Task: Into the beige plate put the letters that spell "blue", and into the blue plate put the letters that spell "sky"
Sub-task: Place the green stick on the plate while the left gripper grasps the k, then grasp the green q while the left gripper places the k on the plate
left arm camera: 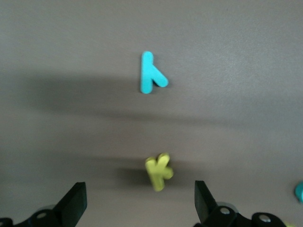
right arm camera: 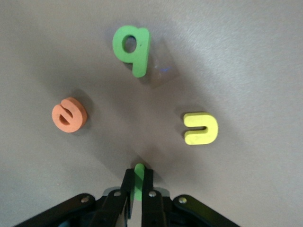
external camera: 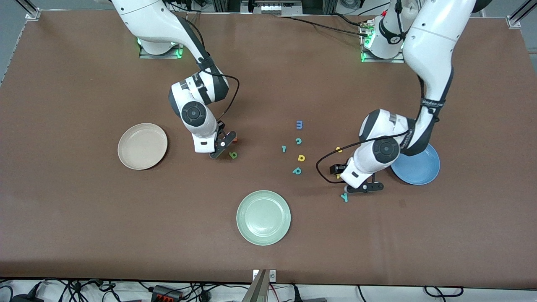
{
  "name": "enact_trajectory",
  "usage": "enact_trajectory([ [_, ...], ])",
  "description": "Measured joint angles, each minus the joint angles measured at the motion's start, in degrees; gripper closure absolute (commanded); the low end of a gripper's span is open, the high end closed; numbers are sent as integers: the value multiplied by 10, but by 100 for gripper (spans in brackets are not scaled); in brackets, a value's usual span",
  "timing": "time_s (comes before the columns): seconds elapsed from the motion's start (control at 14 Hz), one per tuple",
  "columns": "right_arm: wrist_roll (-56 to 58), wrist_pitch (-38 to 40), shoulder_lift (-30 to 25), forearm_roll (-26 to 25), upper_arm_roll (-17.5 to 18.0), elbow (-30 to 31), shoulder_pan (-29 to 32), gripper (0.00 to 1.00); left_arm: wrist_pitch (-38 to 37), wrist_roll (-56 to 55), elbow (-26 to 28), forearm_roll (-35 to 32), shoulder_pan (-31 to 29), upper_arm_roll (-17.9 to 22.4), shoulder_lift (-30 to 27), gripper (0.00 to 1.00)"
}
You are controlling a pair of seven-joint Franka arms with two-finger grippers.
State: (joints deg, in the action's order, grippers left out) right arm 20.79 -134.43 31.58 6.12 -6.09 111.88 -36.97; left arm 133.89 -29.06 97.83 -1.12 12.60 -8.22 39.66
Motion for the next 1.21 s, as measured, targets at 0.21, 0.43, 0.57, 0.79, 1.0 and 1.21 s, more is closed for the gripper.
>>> enact_trajectory([
  [0.21, -2, 50, -36, 0, -40, -12, 24, 97, 8, -40, -5, 0, 10, 0, 11, 12],
  [0.43, 5, 96, -75, 0, -72, -12, 97, 97, 8, -47, -6, 0, 10, 1, 14, 28],
  [0.57, 6, 128, -84, 0, -78, -9, 146, 97, 8, -47, -18, 0, 10, 2, 21, 54],
  [0.79, 6, 146, -78, 0, -79, 13, 191, 90, 8, -47, -33, 0, 10, 2, 28, 72],
  [1.0, 5, 106, -54, 0, -79, 47, 207, 0, 7, -47, -35, 0, 10, 6, 30, 69],
  [1.21, -35, 110, -48, 1, -75, 31, 206, 0, 7, -47, -36, 0, 10, 7, 35, 64],
])
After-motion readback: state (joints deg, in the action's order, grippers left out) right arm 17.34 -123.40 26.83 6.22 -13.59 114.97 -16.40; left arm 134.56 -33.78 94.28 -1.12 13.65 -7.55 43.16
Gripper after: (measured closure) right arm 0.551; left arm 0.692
